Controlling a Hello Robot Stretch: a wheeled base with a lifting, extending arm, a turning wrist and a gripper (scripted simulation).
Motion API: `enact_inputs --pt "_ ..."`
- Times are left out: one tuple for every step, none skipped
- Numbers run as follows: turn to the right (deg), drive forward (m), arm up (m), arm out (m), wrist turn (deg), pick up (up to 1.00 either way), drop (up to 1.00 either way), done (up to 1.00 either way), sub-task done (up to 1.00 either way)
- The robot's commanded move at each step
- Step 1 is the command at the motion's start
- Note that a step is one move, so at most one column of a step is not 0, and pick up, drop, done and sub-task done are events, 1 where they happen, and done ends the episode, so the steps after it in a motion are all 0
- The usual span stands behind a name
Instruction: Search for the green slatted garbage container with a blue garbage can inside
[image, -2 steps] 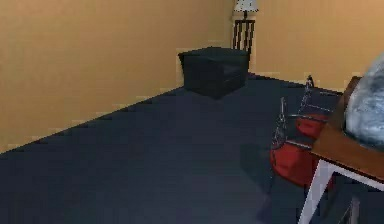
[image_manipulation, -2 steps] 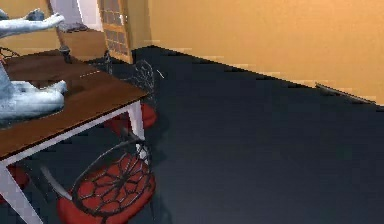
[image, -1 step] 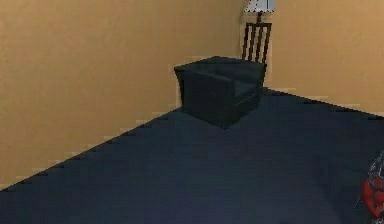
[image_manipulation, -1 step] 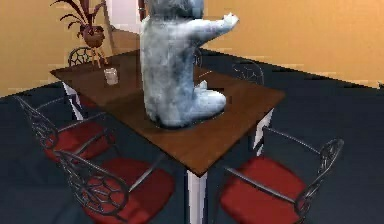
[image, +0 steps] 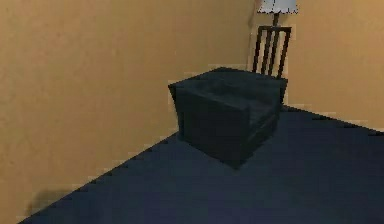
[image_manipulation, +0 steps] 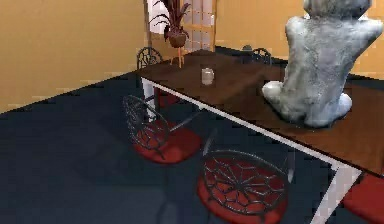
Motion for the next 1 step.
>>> enact_inputs --pt "27.0 0.00 0.00 0.00 0.0 0.00 0.00 0.00 0.00"
